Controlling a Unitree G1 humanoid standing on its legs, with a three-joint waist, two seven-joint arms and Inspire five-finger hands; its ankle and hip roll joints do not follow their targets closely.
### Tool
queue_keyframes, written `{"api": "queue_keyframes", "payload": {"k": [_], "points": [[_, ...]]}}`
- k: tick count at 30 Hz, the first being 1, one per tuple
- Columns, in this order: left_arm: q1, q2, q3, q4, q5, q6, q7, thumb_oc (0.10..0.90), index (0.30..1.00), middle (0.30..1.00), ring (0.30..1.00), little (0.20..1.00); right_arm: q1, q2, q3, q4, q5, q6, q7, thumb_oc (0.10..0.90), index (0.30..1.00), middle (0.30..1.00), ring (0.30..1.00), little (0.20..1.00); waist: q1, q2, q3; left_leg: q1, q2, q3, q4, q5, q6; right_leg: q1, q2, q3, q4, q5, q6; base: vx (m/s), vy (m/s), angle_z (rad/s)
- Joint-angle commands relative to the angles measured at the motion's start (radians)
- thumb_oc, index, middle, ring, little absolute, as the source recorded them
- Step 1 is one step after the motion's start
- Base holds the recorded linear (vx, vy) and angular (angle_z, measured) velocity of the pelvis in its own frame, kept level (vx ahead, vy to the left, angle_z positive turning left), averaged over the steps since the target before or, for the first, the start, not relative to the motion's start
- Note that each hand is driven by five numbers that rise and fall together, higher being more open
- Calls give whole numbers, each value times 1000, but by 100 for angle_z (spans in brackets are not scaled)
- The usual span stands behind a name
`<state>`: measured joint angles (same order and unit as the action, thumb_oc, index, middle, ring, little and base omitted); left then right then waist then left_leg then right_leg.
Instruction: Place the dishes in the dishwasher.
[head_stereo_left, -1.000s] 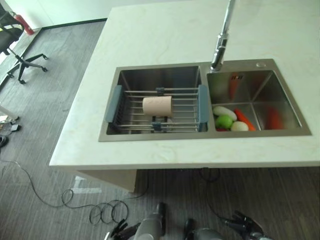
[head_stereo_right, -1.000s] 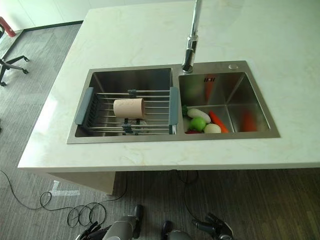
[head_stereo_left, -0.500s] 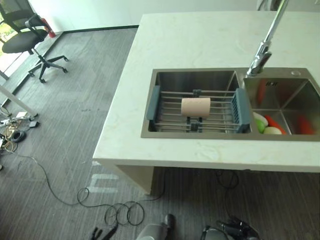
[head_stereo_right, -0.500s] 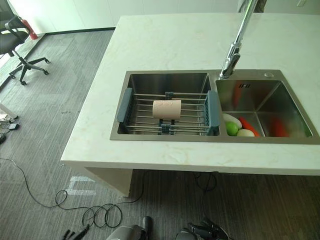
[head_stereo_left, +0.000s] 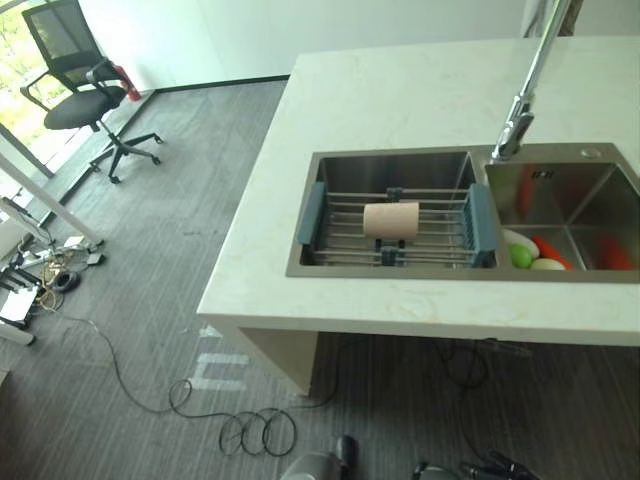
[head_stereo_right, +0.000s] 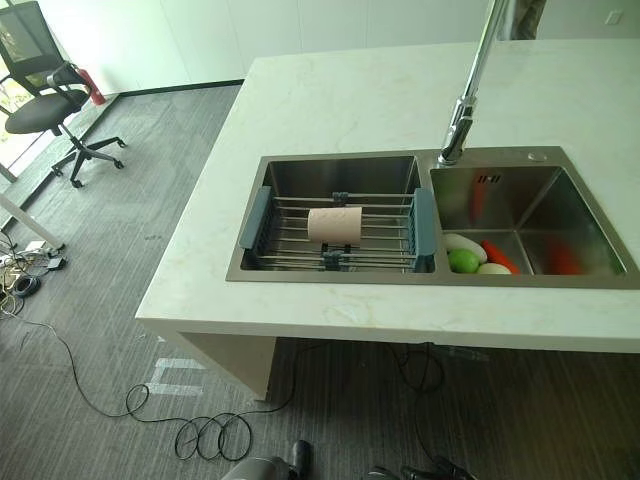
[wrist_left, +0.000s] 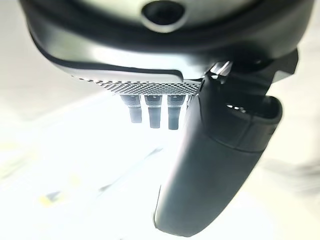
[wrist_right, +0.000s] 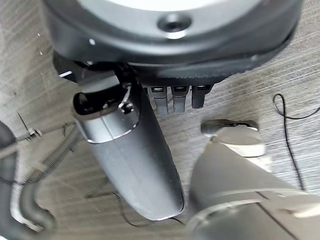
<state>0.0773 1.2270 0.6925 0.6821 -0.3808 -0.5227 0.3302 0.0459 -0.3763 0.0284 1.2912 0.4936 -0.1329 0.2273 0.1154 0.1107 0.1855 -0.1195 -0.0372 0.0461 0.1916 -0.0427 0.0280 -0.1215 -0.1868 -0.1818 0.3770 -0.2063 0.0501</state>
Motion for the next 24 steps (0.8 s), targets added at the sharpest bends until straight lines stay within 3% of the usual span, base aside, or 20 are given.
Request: {"api": "queue_keyframes", "payload": {"k": [1, 4, 7, 9, 11, 17, 24], "points": [[-71, 39, -60, -126, -104, -65, -195, 800, 900, 900, 900, 900, -73, -4, 9, -21, 46, -1, 2, 800, 900, 900, 900, 900, -41, 18, -12, -3, 89, -19, 108, -185, -75, 66, -16, 1, -77, -52, 76, 19, -49, -16], [-199, 127, -157, -289, -260, 19, -304, 800, 900, 900, 900, 900, -93, -5, 27, -4, 48, 11, -1, 800, 900, 900, 900, 900, -57, 25, -22, -1, 89, -14, 108, -187, -78, 63, -8, 15, -77, -52, 77, 13, -56, -7], [-359, 163, -295, -437, -295, 114, -352, 800, 900, 900, 900, 900, -98, -8, 28, 5, 70, 26, -11, 800, 900, 900, 900, 900, -76, 26, -23, 5, 91, -5, 108, -187, -79, 63, -1, 25, -77, -49, 81, 43, -90, -17], [-557, 134, -483, -565, -325, 237, -399, 800, 900, 900, 900, 900, -97, -10, 21, 10, 97, 37, -14, 800, 900, 900, 900, 900, -98, 25, -24, 9, 92, 4, 108, -186, -80, 59, 5, 36, -77, -43, 85, 51, -109, -27], [-662, 88, -592, -607, -303, 306, -449, 800, 900, 900, 900, 900, -91, -11, 8, 15, 89, 41, -12, 800, 900, 900, 900, 900, -114, 22, -27, 2, 93, 11, 108, -178, -81, 45, 9, 45, -77, -31, 86, 35, -73, -10], [-851, -40, -828, -629, -185, 395, -508, 800, 900, 900, 900, 900, -62, -1, -21, 23, 98, 53, -25, 800, 900, 900, 900, 900, -152, 7, -18, 7, 96, 34, 108, -179, -83, 28, 15, 69, -77, -19, 89, 26, -50, -26], [-882, -180, -951, -601, 96, 419, -545, 800, 900, 900, 900, 900, -19, 8, -47, 16, 92, 43, -33, 800, 900, 900, 900, 900, -207, -2, 3, 13, 92, 56, 108, -181, -79, 8, 23, 107, -77, -1, 90, 19, -8, -24]]}}
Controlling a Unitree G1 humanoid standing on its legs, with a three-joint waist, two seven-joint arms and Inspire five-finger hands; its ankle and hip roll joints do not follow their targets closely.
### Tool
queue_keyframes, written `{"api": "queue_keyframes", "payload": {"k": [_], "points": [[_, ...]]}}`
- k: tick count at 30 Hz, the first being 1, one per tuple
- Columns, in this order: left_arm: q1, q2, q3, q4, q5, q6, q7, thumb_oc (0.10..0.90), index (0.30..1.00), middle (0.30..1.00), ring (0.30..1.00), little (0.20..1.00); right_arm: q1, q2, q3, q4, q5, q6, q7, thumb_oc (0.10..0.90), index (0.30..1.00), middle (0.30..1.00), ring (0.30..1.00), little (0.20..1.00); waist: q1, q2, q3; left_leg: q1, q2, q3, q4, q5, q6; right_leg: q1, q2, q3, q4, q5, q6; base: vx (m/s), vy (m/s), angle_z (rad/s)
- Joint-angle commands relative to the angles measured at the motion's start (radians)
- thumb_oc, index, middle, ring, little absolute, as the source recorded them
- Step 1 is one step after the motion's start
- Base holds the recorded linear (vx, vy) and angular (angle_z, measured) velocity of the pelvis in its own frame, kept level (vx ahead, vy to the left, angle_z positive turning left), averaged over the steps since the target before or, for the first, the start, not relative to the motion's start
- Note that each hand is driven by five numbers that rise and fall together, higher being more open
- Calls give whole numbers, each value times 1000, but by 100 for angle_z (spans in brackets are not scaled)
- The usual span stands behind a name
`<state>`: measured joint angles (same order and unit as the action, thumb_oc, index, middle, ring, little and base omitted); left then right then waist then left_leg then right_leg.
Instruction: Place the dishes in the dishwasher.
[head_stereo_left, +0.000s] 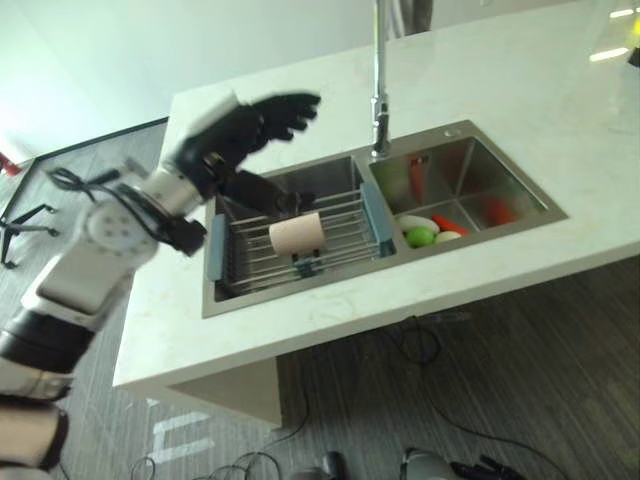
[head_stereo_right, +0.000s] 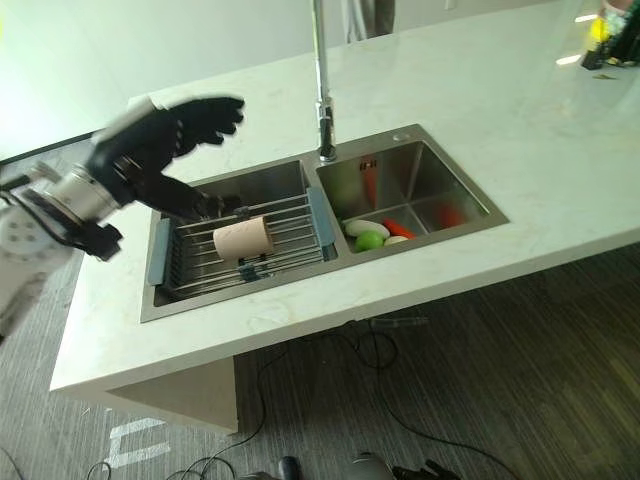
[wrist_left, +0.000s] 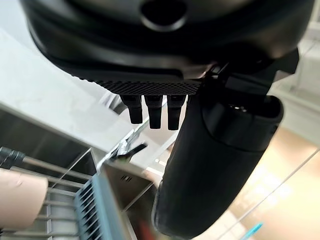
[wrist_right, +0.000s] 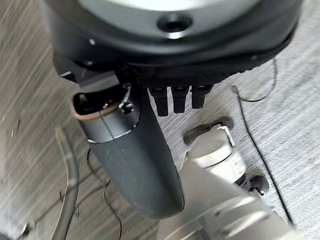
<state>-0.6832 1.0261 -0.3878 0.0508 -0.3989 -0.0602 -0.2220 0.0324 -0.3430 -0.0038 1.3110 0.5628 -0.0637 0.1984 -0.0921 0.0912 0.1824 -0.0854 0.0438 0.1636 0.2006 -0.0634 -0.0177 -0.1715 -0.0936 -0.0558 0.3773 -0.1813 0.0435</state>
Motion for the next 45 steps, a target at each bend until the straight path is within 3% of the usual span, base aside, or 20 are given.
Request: {"api": "queue_keyframes", "payload": {"k": [1, 9, 15, 25, 30, 45], "points": [[-120, 9, 116, 37, 143, -37, 2, 800, 900, 900, 900, 900, 0, -25, -19, -4, 23, -28, -4, 800, 900, 900, 900, 900, -5, 17, 10, -20, 11, -59, 99, -162, -31, 56, -70, -16, -77, -24, 97, 12, -5, -19], [-114, -30, 58, 86, 319, 11, 26, 800, 900, 900, 900, 900, 15, -25, -14, -46, 30, -52, 25, 800, 900, 900, 900, 900, -32, 22, 43, -29, 2, -49, 99, -164, -21, 30, -69, 3, -77, -14, 97, -5, 21, -11], [-76, 2, 67, 96, 426, -14, 71, 800, 900, 900, 900, 900, 9, -26, -8, -73, 27, -59, 37, 800, 900, 900, 900, 900, -29, 34, 63, -40, -8, -54, 99, -161, -18, 18, -76, 2, -77, -10, 97, 7, 53, -3], [67, 3, 243, 72, 256, -47, 160, 800, 900, 900, 900, 900, 9, -23, -16, -74, 13, -45, 37, 800, 900, 900, 900, 900, 1, 34, 81, -46, -17, -71, 99, -156, -15, 20, -86, -12, -77, -13, 94, 35, 28, 4], [141, -10, 322, 85, 256, -85, 181, 800, 900, 900, 900, 900, 5, -24, -20, -81, 0, -40, 45, 800, 900, 900, 900, 900, 12, 33, 89, -49, -18, -79, 99, -153, -16, 20, -88, -16, -77, -16, 93, 23, 17, 1], [142, -18, 318, 80, 258, -95, 206, 800, 900, 900, 900, 900, -19, -41, -17, -88, -8, -29, 68, 800, 900, 900, 900, 900, 11, 22, 133, -69, -19, -90, 99, -145, -13, -1, -86, -11, -77, -9, 90, 23, 9, 0]]}}
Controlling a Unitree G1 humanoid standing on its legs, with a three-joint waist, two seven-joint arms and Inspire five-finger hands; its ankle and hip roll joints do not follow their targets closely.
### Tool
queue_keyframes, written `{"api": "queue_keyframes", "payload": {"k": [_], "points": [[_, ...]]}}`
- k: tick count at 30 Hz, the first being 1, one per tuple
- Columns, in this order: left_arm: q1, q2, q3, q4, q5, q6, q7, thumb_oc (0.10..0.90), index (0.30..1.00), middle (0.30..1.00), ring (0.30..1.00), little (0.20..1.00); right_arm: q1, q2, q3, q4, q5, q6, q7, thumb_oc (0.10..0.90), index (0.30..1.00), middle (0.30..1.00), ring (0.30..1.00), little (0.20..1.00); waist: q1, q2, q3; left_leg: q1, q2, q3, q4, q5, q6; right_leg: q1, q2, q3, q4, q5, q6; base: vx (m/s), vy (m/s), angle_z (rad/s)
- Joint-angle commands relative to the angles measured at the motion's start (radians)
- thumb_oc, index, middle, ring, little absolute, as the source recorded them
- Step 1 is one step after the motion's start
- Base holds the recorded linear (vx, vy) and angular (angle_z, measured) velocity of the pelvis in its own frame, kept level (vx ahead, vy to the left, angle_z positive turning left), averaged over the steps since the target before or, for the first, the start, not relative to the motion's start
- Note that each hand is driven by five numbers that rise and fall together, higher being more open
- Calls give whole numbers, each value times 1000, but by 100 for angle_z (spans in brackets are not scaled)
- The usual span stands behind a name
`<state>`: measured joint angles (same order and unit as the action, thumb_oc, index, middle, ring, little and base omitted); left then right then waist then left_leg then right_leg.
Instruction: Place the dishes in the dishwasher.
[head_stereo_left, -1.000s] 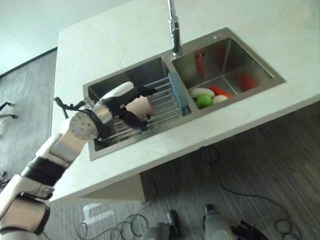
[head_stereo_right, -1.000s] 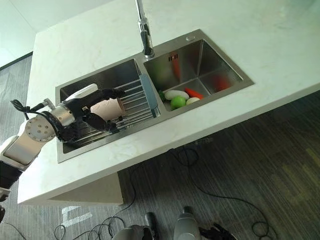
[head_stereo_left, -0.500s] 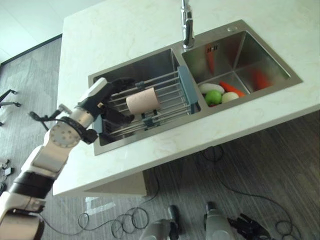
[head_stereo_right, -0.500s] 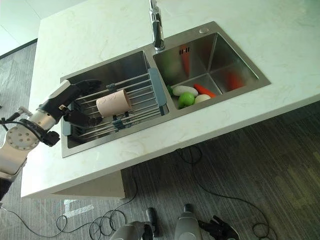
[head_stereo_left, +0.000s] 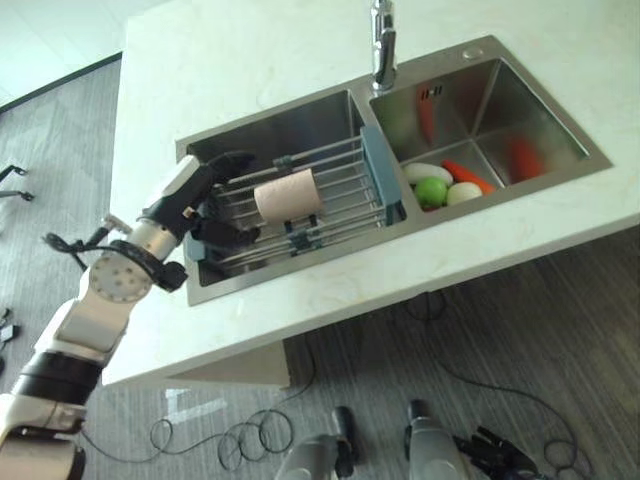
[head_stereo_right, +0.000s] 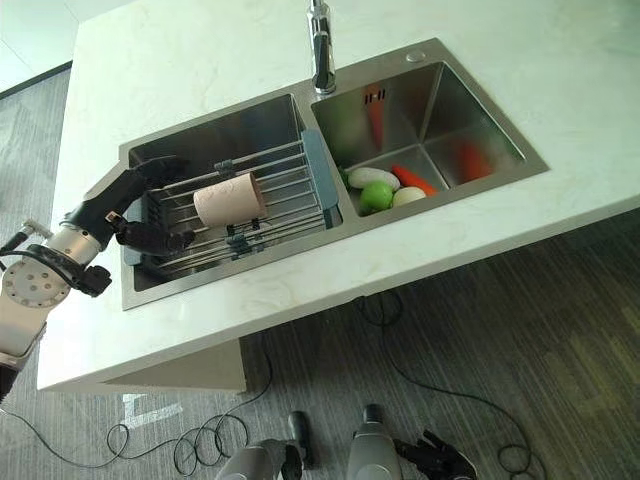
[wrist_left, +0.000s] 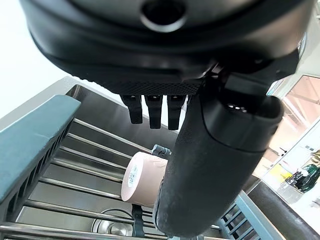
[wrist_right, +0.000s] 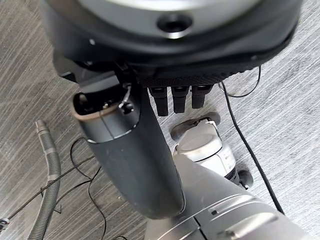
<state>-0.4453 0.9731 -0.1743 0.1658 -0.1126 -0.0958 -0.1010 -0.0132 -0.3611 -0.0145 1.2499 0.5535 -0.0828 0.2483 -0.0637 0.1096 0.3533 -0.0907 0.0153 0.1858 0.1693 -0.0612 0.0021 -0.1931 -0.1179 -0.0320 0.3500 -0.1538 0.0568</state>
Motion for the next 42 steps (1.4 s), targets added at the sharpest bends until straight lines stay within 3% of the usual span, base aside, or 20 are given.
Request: {"api": "queue_keyframes", "payload": {"k": [1, 17, 26, 30, 42], "points": [[-99, 35, 104, -38, -28, -57, 84, 800, 900, 900, 900, 900, 26, -24, -7, -27, 1, -9, 19, 800, 900, 900, 900, 900, -18, 3, -36, -65, 9, -112, 131, -147, -33, 20, -62, -34, -50, -36, 77, 53, 22, -1], [-201, 55, 27, -51, 74, -26, 139, 800, 900, 900, 900, 900, -3, -53, 9, -49, 13, -6, 43, 800, 900, 900, 900, 900, -41, 14, 33, -106, -9, -126, 131, -137, -29, -24, -52, -3, -50, -21, 77, 18, 17, -4], [-241, 59, -15, -60, 78, -12, 128, 800, 900, 900, 900, 900, -21, -75, 17, -69, 30, -1, 48, 800, 900, 900, 900, 900, -51, 36, 67, -119, -20, -124, 131, -130, -29, -39, -57, 10, -50, -13, 79, 14, 23, -4], [-263, 55, -41, -65, 89, 64, 85, 800, 900, 900, 900, 900, -28, -83, 19, -78, 37, 8, 48, 800, 900, 900, 900, 900, -56, 40, 82, -123, -23, -124, 131, -127, -29, -43, -57, 14, -50, -10, 80, 1, 1, -1], [-304, 58, -82, -1, 169, 89, 169, 800, 900, 900, 900, 900, -45, -104, 27, -94, 53, 8, 40, 800, 900, 900, 900, 900, -70, 49, 129, -148, -28, -125, 131, -115, -29, -74, -56, 32, -50, 6, 81, -1, 6, -4]]}}
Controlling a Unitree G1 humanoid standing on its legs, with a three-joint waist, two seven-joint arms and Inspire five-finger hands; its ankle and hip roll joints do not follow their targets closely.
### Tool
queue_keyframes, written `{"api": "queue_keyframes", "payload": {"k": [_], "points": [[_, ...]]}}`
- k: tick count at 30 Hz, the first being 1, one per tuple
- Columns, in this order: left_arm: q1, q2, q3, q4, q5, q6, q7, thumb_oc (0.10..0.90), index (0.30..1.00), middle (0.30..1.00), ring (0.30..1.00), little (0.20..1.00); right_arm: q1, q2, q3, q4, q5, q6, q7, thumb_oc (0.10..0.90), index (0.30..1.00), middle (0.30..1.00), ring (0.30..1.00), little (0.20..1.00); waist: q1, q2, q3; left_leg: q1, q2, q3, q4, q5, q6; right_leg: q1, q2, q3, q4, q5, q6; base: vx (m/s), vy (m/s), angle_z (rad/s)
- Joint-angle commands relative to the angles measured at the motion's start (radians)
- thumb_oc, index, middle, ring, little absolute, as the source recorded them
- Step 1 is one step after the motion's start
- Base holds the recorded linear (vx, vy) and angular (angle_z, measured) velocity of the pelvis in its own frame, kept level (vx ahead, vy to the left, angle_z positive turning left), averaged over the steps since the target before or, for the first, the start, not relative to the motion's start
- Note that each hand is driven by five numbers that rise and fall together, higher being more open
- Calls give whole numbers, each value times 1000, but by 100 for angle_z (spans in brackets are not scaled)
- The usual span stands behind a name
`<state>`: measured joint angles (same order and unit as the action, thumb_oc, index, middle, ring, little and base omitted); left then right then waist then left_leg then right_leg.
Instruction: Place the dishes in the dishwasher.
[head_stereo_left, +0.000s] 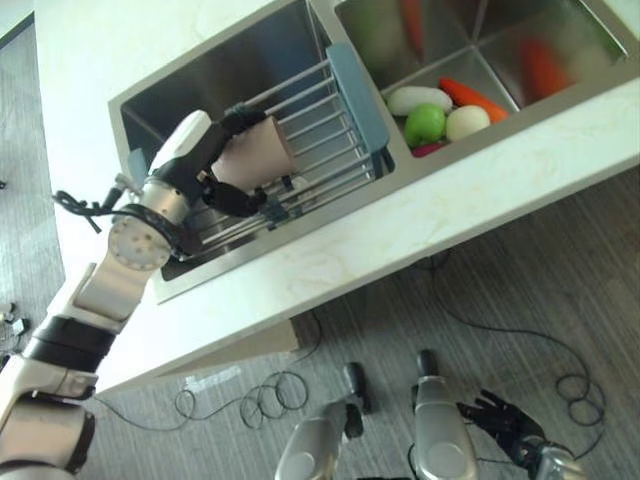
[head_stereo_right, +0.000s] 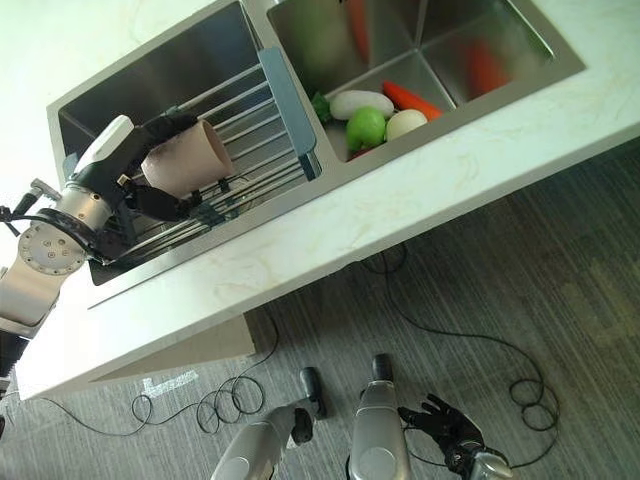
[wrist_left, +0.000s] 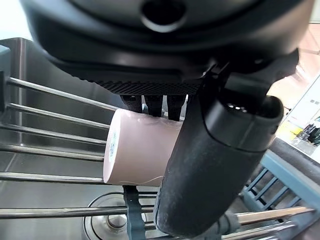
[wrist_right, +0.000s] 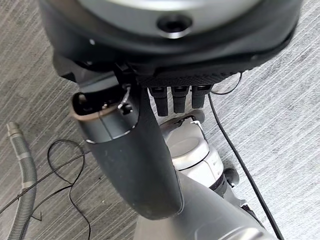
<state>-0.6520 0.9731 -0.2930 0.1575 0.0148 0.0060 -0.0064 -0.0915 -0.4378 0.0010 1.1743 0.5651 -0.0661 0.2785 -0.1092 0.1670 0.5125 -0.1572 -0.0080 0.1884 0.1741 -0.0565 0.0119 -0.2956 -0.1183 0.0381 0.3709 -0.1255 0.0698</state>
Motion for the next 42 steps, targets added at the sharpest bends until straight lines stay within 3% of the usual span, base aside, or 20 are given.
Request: {"api": "queue_keyframes", "payload": {"k": [1, 12, 13, 24, 27, 28, 36, 42], "points": [[-103, 59, 32, 13, 46, -8, 83, 800, 900, 900, 900, 900, 31, -28, 12, -20, 44, -9, 12, 800, 900, 900, 900, 900, -25, -9, -25, -86, -5, -128, 126, -118, -39, 24, -55, -37, -71, -20, 68, -21, 9, -5], [-190, 77, -24, 67, 29, 1, 91, 800, 900, 900, 900, 900, 2, -41, 42, -86, 88, 5, 16, 800, 900, 900, 900, 900, -21, -25, 8, -167, -6, -136, 126, -91, -30, -66, -57, -26, -71, 19, 71, -24, -1, -4], [-212, 77, -41, 69, 29, 7, 85, 400, 300, 300, 300, 300, -3, -43, 46, -95, 93, 11, 16, 800, 900, 900, 900, 900, -19, -27, 8, -181, -8, -137, 126, -87, -29, -81, -57, -26, -71, 25, 71, -50, -6, 0], [-239, 73, -51, 50, -52, 30, 56, 400, 300, 300, 300, 300, -10, -28, 57, -95, 81, 7, 0, 800, 900, 900, 900, 900, -16, -27, 8, -160, -4, -138, 126, -95, -32, -65, -59, -28, -71, 21, 75, -28, 4, 0], [-236, 90, -37, 46, 9, 11, 84, 400, 300, 300, 300, 300, -4, -20, 53, -72, 72, -8, 3, 800, 900, 900, 900, 900, -17, -28, 3, -117, -1, -134, 126, -105, -35, -24, -60, -38, -71, 10, 73, -41, -21, -1], [-233, 101, -36, 40, 70, 2, 100, 400, 300, 300, 300, 300, 2, -13, 50, -63, 61, -13, 5, 800, 900, 900, 900, 900, -16, -29, -9, -101, 0, -133, 126, -110, -36, -8, -61, -44, -71, 3, 72, -21, -58, 4], [-190, 216, 31, -46, 154, 11, 217, 400, 300, 300, 300, 300, 37, 26, 55, 25, 6, -28, -32, 800, 900, 900, 900, 900, 27, -21, -149, 5, 29, -127, 126, -127, -55, 116, -55, -116, -71, -60, 50, -18, -119, 28], [-132, 315, 131, -89, 104, 45, 271, 400, 300, 300, 300, 300, 32, 11, 45, 79, -36, 20, -57, 800, 900, 900, 900, 900, 85, -10, -224, 36, 49, -135, 126, -115, -75, 192, -37, -171, -71, -95, 34, -63, -151, 31]]}}
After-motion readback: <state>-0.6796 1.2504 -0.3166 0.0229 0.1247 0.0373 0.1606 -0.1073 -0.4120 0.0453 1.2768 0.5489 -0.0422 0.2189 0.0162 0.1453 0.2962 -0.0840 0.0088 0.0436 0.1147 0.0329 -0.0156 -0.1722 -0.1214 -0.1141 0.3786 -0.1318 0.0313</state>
